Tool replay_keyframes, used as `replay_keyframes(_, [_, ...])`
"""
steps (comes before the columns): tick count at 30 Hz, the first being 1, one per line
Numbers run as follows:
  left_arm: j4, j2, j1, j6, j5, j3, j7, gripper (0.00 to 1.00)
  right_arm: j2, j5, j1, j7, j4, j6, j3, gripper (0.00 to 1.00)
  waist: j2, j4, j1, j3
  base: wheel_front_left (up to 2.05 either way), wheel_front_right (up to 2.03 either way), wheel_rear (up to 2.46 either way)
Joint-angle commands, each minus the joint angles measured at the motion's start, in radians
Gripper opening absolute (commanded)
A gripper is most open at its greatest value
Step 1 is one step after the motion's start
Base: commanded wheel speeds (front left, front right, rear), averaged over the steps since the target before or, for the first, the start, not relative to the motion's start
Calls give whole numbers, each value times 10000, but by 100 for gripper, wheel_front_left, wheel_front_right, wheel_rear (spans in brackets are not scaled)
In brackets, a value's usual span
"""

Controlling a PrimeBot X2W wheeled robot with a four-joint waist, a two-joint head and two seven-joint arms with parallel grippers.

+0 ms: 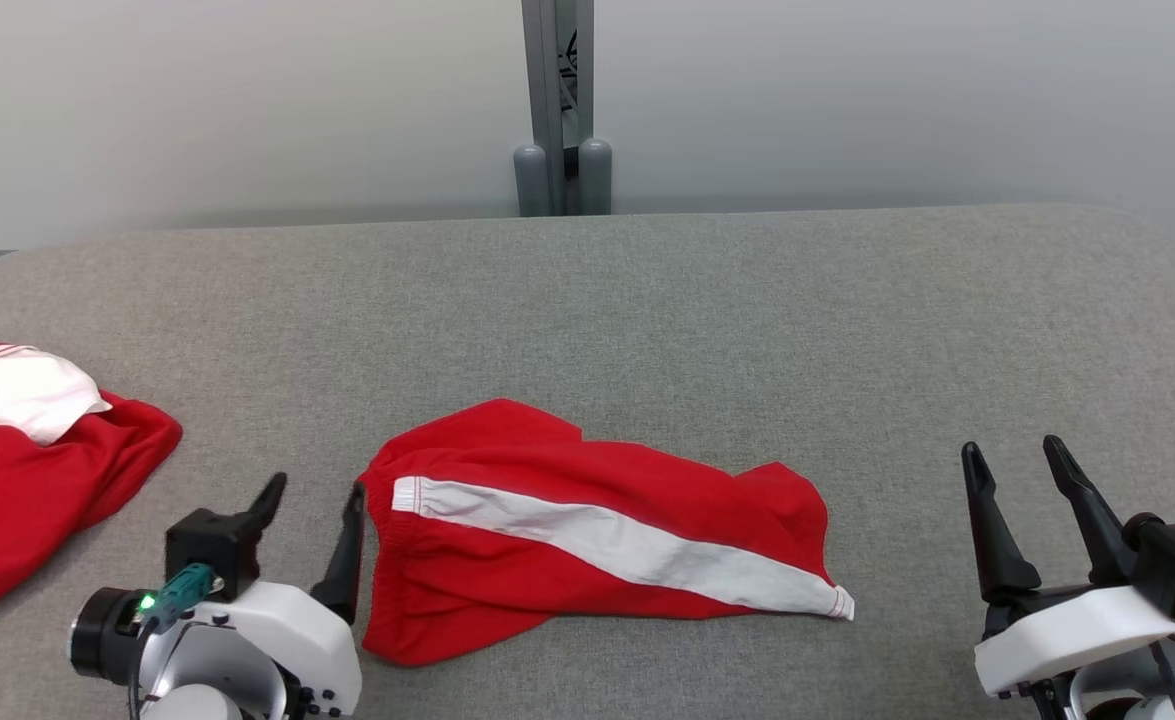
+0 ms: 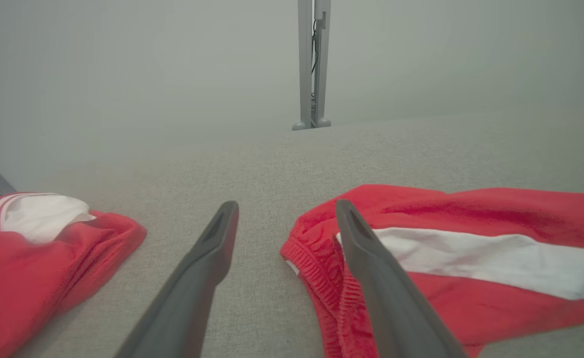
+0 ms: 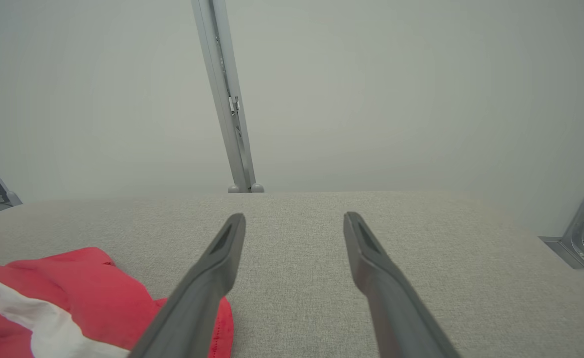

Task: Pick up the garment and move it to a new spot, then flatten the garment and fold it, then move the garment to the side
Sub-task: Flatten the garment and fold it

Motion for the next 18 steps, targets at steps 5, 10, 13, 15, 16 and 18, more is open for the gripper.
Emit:
replay_keyframes(5, [112,-123,-387,-718,-503,-497,1041,100,-42,84,-188,-38,51,23,164,100,0,-182,0,203,0,0,0])
replay_keyframes(10, [383,-309,-664,-1122,-879,-556,1424,100,-41,109,-292,-100,85,23,238,100,0,-386,0,493,0,0,0])
replay_keyframes(13, [639,-398,-845,-1323,-1041,-586,1579,100,-41,155,-383,-108,96,23,271,100,0,-498,0,689,0,0,0])
replay_keyframes(15, [712,-400,-917,-1380,-1037,-597,1595,100,-41,164,-417,-128,101,23,285,100,0,-537,0,755,0,0,0])
replay_keyframes(16, [806,-427,-996,-1414,-1062,-606,1637,100,-41,167,-440,-150,115,23,299,100,0,-569,0,809,0,0,0])
replay_keyframes(18, [952,-471,-1090,-1451,-1105,-580,1632,100,-39,165,-455,-176,149,23,296,100,0,-619,0,895,0,0,0])
